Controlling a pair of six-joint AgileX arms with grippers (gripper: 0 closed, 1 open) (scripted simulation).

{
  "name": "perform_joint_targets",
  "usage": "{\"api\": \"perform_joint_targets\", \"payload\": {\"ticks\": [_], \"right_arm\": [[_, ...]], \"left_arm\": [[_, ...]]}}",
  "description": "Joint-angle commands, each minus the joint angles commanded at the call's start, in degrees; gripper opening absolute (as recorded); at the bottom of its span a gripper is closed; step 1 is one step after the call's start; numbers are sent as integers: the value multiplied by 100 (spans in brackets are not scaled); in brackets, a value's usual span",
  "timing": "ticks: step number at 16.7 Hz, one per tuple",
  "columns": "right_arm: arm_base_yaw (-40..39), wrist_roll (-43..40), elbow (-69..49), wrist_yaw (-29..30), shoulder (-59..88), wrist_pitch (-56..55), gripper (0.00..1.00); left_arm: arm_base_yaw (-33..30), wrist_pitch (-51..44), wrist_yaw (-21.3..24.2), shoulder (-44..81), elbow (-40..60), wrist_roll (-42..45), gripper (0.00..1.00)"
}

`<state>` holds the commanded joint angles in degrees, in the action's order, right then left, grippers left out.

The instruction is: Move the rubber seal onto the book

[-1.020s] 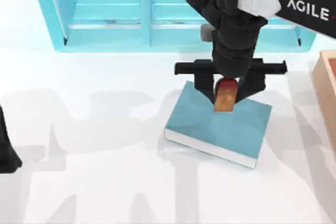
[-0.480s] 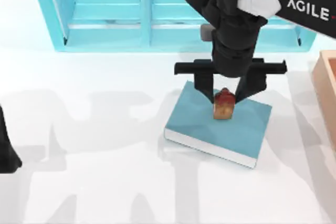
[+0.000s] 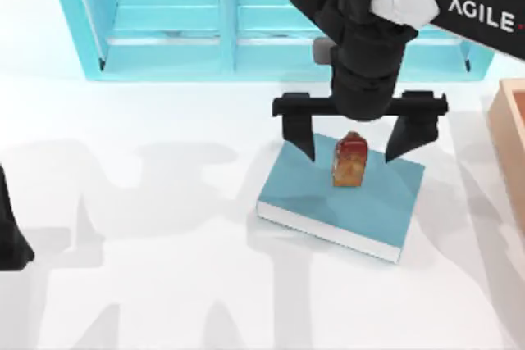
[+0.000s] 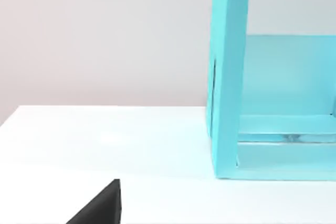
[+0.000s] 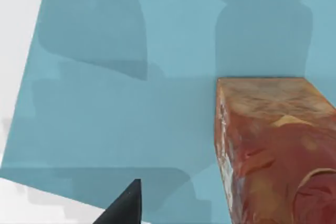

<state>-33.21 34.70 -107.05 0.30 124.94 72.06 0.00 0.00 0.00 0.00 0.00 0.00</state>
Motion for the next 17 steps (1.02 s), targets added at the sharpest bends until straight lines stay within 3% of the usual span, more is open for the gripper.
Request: {"api": "perform_joint_targets", "payload": {"ticks": [17], "right_arm": [[13, -5, -660, 0, -11, 672, 100]], "left_arm": [[0, 0, 0, 0, 0, 0, 100]]}}
